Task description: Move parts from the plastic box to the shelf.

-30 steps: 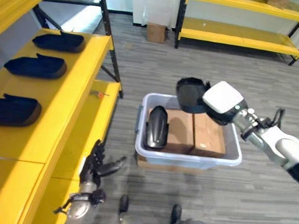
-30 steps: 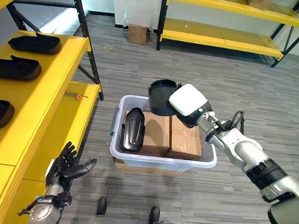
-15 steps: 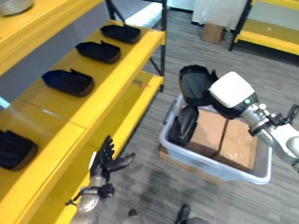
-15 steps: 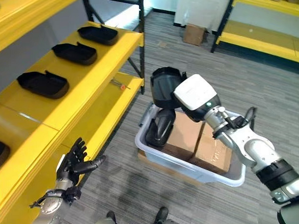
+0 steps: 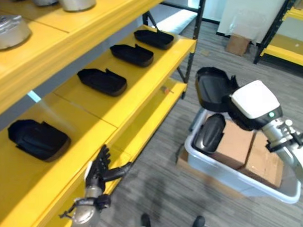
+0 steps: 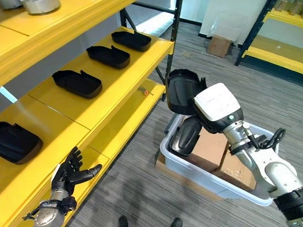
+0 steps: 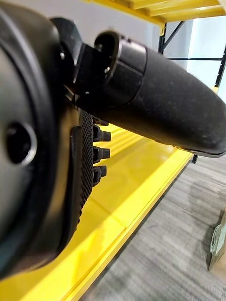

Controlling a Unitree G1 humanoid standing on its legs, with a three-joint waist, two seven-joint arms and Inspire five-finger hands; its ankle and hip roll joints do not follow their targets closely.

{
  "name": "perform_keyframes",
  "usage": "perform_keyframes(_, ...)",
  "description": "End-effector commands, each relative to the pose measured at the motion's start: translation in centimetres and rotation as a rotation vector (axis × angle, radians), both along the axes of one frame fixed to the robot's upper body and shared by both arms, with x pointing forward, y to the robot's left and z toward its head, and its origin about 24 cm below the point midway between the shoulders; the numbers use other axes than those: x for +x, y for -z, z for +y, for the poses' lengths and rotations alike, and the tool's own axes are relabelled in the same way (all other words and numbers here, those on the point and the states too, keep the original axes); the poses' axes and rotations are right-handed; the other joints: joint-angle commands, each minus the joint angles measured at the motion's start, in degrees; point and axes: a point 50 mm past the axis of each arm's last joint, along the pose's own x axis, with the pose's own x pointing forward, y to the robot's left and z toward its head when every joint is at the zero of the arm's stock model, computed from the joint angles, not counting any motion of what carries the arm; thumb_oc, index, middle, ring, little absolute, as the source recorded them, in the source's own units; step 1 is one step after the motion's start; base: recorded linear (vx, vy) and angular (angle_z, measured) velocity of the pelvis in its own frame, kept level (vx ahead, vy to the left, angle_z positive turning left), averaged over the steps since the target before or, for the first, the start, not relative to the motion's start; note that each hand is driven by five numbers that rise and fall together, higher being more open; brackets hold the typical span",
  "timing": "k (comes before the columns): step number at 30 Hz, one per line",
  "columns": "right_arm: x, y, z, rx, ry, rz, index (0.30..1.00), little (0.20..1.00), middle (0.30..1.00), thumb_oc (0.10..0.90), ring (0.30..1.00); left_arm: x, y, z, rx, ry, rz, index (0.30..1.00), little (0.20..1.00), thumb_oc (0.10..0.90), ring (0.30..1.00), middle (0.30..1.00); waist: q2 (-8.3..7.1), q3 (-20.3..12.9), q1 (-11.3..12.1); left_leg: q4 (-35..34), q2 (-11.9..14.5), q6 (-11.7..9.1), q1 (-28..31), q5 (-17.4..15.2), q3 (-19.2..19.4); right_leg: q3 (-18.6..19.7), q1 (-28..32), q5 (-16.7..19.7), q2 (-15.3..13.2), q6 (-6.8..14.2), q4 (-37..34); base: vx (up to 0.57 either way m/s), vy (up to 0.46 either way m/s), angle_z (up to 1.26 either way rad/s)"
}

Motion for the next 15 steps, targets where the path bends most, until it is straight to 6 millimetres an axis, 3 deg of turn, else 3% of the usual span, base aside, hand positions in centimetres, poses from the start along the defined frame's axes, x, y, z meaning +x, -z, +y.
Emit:
perform_keyframes(1, -0.2, -7.6, -1.2, -0.051, 0.049, -0.353, 0.3, 0.3, 0.3, 0.4, 0.3, 2.1, -3.7, -1.4, 0.038, 0.095, -0.213, 1.0, 1.0, 0.9, 1.0, 1.0, -0.87, -7.38, 0.82, -5.48, 2.49, -1.04, 2.99, -0.95, -0.18, 1.35, -1.36, -1.89, -2.3, 6.73, 3.44, 0.0, 0.105, 0.15)
perform_keyframes(5, -0.6, -7.7, -1.3, -0.055, 0.056, -0.362, 0.3, 0.3, 0.3, 0.4, 0.3, 2.0, -3.7, -1.4, 0.042, 0.099, -0.212, 1.0, 1.0, 0.9, 1.0, 1.0, -1.26, -7.52, 0.95, -5.48, 0.87, -0.03, 2.98, -1.76, -0.99, 1.45, -0.97, -0.56, -3.66, 7.63, 2.79, -0.01, 0.167, 0.12)
perform_keyframes(6, -0.5, -7.7, -1.1, -0.062, 0.055, -0.362, 0.3, 0.3, 0.3, 0.4, 0.3, 1.8, -3.8, -1.2, 0.053, 0.094, -0.213, 1.0, 1.0, 0.9, 1.0, 1.0, -1.57, -7.36, 1.28, -5.48, -1.02, 1.29, 3.43, -2.56, -1.55, 2.37, -1.09, 0.83, -5.22, 8.44, 2.91, -0.01, 0.281, 0.12)
perform_keyframes(9, -0.2, -7.8, -0.6, -0.078, 0.053, -0.373, 0.3, 0.3, 0.3, 0.4, 0.3, 1.7, -4.0, -1.0, 0.07, 0.096, -0.219, 1.0, 1.0, 0.9, 1.0, 1.0, -2.19, -7.16, 1.79, -5.48, -3.42, 2.87, 3.92, -3.36, -2.25, 3.6, -1.07, 2.84, -7.38, 9.5, 3.65, -0.02, 0.306, 0.08)
perform_keyframes(10, 0.0, -7.7, -0.1, -0.086, 0.043, -0.373, 0.3, 0.3, 0.3, 0.4, 0.3, 1.8, -4.2, -0.8, 0.088, 0.102, -0.224, 1.0, 1.0, 0.9, 1.0, 1.0, -2.7, -6.3, 1.71, -5.39, -4.95, 4.07, 3.74, -2.59, -2.35, 4.32, -1.92, 4.76, -8.94, 8.9, 5.54, -0.07, 0.301, 0.25)
perform_keyframes(11, 0.1, -7.6, 0.0, -0.088, 0.045, -0.377, 0.3, 0.3, 0.3, 0.4, 0.3, 1.9, -4.2, -0.6, 0.098, 0.099, -0.221, 1.0, 1.0, 0.9, 1.0, 1.0, -2.77, -5.9, 1.06, -5.35, -5.1, 4.26, 3.45, -2.31, -3.19, 8.22, -2.63, 4.62, -8.05, 8.59, 6.54, -0.08, 0.188, 0.32)
perform_keyframes(12, 0.1, -7.6, 0.0, -0.088, 0.044, -0.378, 0.3, 0.3, 0.3, 0.4, 0.3, 1.9, -4.2, -0.6, 0.098, 0.098, -0.222, 1.0, 1.0, 0.9, 1.0, 1.0, -2.78, -5.91, 1.13, -5.35, -5.07, 4.25, 3.43, -2.33, -3.08, 8.38, -2.81, 4.54, -8.04, 8.56, 6.72, -0.01, 0.055, 0.44)
perform_keyframes(13, 0.2, -7.5, 0.3, -0.082, 0.033, -0.38, 0.3, 0.3, 0.3, 0.4, 0.3, 2.0, -4.3, -0.4, 0.103, 0.097, -0.223, 1.0, 1.0, 0.9, 1.0, 1.0, -2.63, -5.78, 0.3, -5.36, -4.92, 4.36, 3.39, -2.21, -3.81, 14.03, -3.88, 3.5, -5.59, 7.78, 6.9, -0.01, 0.011, 0.4)
perform_keyframes(14, 0.2, -7.5, 0.3, -0.081, 0.033, -0.381, 0.3, 0.3, 0.3, 0.4, 0.3, 2.0, -4.3, -0.4, 0.103, 0.096, -0.224, 1.0, 1.0, 0.9, 1.0, 1.0, -2.72, -5.89, 0.48, -5.4, -4.94, 4.38, 3.1, -1.9, -3.53, 14.29, -4.32, 3.79, -5.58, 7.6, 6.84, 0.0, 0.01, 0.36)
perform_keyframes(15, 0.0, -7.7, 0.6, -0.083, 0.016, -0.389, 0.3, 0.3, 0.3, 0.4, 0.3, 2.1, -4.4, -0.4, 0.106, 0.098, -0.224, 1.0, 1.0, 0.9, 1.0, 1.0, -2.43, -5.83, -0.45, -5.33, -4.78, 4.52, 2.98, -1.61, -4.55, 20.02, -5.32, 2.07, -2.37, 6.7, 7.07, 0.0, 0.005, 0.25)
